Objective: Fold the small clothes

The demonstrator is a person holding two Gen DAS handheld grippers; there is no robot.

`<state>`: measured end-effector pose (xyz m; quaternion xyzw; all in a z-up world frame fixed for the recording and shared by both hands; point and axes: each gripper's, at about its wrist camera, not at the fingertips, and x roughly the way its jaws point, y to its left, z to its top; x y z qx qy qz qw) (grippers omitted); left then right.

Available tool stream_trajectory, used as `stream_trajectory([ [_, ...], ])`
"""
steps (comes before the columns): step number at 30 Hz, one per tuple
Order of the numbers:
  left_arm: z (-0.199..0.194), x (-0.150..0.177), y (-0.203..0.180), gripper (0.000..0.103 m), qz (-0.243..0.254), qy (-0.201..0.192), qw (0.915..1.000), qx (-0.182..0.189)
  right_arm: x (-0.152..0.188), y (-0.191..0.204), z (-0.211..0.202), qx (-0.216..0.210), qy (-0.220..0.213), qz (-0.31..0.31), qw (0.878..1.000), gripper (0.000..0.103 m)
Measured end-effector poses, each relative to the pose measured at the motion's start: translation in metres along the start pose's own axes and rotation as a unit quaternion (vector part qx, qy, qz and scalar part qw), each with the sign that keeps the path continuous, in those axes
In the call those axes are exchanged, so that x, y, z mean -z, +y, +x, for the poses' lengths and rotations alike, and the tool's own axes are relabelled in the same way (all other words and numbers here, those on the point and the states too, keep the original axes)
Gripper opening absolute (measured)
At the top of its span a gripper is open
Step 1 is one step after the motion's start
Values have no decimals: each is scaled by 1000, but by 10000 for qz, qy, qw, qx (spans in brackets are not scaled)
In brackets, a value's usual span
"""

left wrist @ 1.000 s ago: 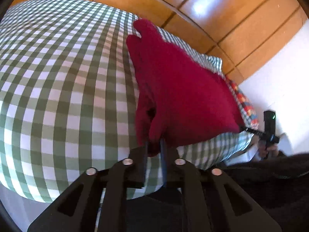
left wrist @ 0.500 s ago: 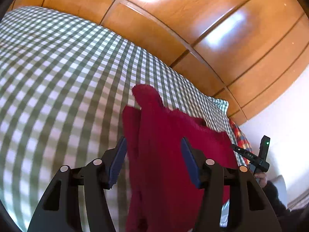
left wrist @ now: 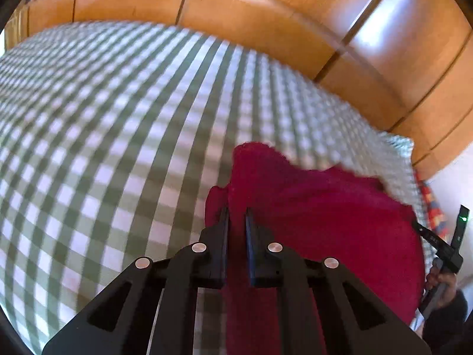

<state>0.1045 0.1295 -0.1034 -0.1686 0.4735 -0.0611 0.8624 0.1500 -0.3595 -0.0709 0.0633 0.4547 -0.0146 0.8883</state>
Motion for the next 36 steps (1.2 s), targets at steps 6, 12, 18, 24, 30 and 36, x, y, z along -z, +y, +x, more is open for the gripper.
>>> stream_trajectory([
  [6, -24, -1, -23, 18, 164, -333, 9966, -733, 4, 5, -15, 308, -220, -243, 9990, 34],
  [12, -73, 23, -63, 18, 828, -1045, 9841, -1178, 17, 12, -67, -173, -658, -293, 9973, 53],
  [18, -78, 51, -85, 18, 1193, -1120, 9794, -1184, 54, 54, -88, -741, -523, -776, 9928, 60],
  [24, -70, 65, -87, 18, 1354, -1002, 9780, -1229, 72, 78, -70, -679, -277, -928, 9930, 61],
  [30, -68, 67, -83, 18, 1323, -974, 9791, -1203, 74, 75, -56, -608, -226, -863, 9942, 61],
  [36, -66, 64, -81, 25, 1337, -962, 9784, -1251, 76, 78, -53, -564, -242, -895, 9941, 66],
])
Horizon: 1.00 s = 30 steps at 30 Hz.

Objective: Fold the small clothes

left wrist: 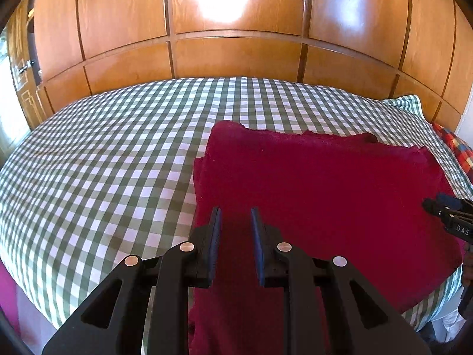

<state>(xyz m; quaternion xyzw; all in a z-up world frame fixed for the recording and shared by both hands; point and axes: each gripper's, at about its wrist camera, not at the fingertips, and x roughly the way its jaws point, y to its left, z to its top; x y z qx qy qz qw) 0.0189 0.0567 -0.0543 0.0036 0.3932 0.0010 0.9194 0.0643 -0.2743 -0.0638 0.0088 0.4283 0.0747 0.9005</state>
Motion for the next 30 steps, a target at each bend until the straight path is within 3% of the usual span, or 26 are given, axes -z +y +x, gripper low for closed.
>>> stream_trajectory([
  [5, -1, -6, 8, 32, -57, -31, 10000, 15, -4, 0, -2, -70, 30, 7, 10000, 68],
  [7, -2, -13, 23, 52, -291, -36, 9995, 103, -8, -6, -7, -122, -24, 99, 9999, 69],
  [10, -1, -25, 47, 53, -697, -2, 9970, 351, -21, -26, -18, -109, -222, 391, 9989, 69],
  [15, 21, -48, 81, 53, -1302, 218, 9880, 807, -47, -70, -14, 269, -347, 796, 9959, 67],
  [21, 58, -65, 80, 53, -1554, 624, 9755, 1429, -74, -96, 21, 638, -76, 844, 9944, 51],
  [24, 67, -67, 64, 53, -1433, 706, 9734, 1642, -77, -94, 37, 535, 87, 830, 9951, 33],
  [25, 69, -68, 59, 48, -1350, 706, 9739, 1685, -76, -93, 40, 474, 122, 801, 9956, 21],
  [26, 71, -68, 55, 35, -1274, 704, 9749, 1683, -75, -89, 42, 428, 136, 739, 9963, 14],
  [27, 73, -68, 51, 10, -1169, 725, 9765, 1661, -75, -88, 40, 480, 86, 690, 9964, 8],
  [30, 65, -71, 47, 7, -1038, 471, 9817, 1523, -78, -85, 21, 470, -260, 729, 9959, 6],
])
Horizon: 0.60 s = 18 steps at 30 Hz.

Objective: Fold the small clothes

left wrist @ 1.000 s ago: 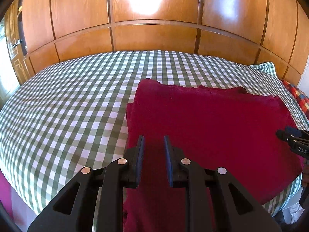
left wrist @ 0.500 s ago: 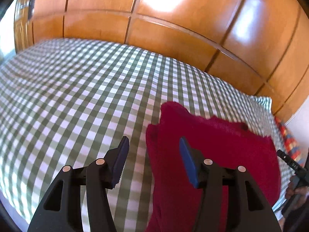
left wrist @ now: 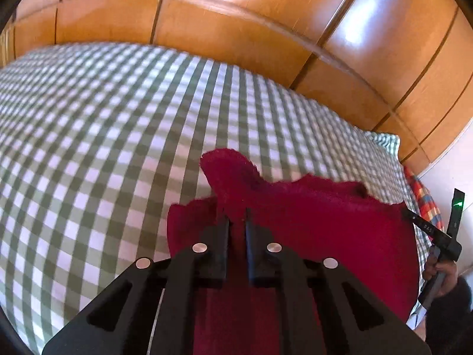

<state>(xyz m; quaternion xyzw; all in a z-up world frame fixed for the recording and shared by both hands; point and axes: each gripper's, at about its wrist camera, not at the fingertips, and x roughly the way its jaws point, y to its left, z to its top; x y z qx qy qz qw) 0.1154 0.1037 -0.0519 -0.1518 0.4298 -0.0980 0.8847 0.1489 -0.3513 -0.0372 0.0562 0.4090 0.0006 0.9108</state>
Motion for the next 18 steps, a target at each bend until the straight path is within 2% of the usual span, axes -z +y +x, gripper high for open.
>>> stream_trajectory([
  [4, -18, -15, 3, 7, -128, -431, 9990, 4, -16, 0, -18, -35, -405, 14, 9992, 6],
  [5, -16, -19, 5, 7, -147, -455, 9988, -141, -19, 1, -14, 0, -401, 20, 9992, 6],
  [7, -3, -23, 9, 7, -176, -290, 9989, -331, -20, 1, 5, 52, -203, 80, 9997, 6],
  [11, 41, -12, 10, 9, -55, 310, 9944, -1005, 2, 2, 49, 252, 382, 135, 9989, 7],
  [13, 41, -9, 8, 10, 10, 283, 9934, -1110, 6, 2, 49, 273, 324, 148, 9990, 9],
  [14, 36, -10, 4, 15, 60, 225, 9924, -1209, 5, 1, 46, 275, 316, 149, 9990, 10],
  [15, 31, -11, 0, 25, 111, 163, 9914, -1295, 2, 1, 43, 334, 312, 121, 9989, 18],
  [16, 21, -11, -4, 34, 179, 22, 9892, -1452, 1, 0, 41, 412, 294, 102, 9987, 33],
  [18, 2, -10, -8, 35, 229, -265, 9875, -1534, -4, -3, 26, 417, 119, 119, 9990, 47],
])
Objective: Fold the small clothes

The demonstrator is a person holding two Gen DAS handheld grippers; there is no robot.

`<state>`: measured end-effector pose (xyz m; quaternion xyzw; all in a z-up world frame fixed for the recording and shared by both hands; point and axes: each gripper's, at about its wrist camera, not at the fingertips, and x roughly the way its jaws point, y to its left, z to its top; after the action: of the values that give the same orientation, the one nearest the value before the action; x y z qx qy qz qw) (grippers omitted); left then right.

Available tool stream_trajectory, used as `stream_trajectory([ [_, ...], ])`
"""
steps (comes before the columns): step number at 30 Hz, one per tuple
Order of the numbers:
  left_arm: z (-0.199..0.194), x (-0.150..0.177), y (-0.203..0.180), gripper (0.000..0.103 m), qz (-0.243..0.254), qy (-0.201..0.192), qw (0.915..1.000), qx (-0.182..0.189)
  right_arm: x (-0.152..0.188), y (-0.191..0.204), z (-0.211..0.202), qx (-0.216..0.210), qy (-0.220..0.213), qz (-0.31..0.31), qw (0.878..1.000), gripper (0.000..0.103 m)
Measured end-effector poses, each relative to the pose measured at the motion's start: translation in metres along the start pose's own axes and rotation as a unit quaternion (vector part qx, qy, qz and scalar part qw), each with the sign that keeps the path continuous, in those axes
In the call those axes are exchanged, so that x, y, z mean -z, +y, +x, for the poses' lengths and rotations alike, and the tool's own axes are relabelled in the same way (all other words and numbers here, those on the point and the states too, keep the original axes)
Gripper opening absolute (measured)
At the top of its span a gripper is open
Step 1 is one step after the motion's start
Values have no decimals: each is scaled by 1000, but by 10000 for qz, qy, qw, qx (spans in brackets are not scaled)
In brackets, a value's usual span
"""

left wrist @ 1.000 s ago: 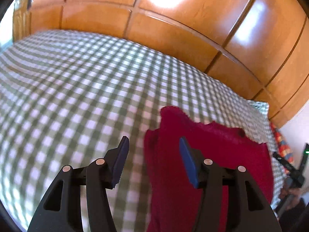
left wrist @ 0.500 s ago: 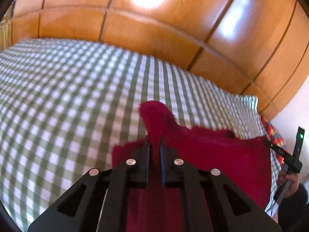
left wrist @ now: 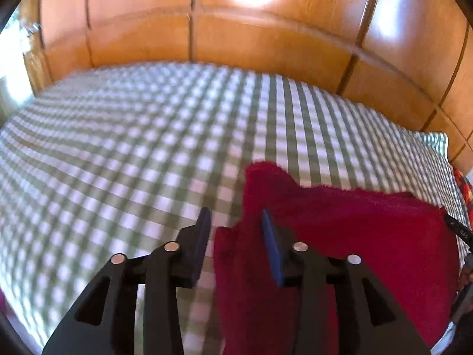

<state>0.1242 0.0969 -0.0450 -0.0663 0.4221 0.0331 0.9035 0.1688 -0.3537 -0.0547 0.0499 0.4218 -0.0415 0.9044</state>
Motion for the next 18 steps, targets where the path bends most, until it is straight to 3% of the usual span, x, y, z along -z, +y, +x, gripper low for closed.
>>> stream_trajectory([
  [5, -50, 20, 3, 35, 92, -541, 9983, 211, 10, 13, -49, -388, -388, -126, 9984, 55],
  [8, -68, 44, -2, 35, 254, -592, 9976, 262, 27, 34, -73, -851, -421, -373, 9948, 63],
  [10, -75, 59, -9, 35, 382, -572, 9970, 356, 43, 51, -83, -1070, -402, -643, 9914, 65],
  [14, -80, 94, -19, 35, 698, -319, 9969, 161, 78, 73, -93, -1337, -219, -971, 9860, 66],
  [16, -69, 109, -16, 35, 810, -84, 9966, -110, 97, 73, -91, -1242, -123, -1180, 9851, 67],
  [18, -63, 121, -7, 35, 744, 0, 9972, -85, 116, 59, -78, -983, 46, -1303, 9866, 67],
])
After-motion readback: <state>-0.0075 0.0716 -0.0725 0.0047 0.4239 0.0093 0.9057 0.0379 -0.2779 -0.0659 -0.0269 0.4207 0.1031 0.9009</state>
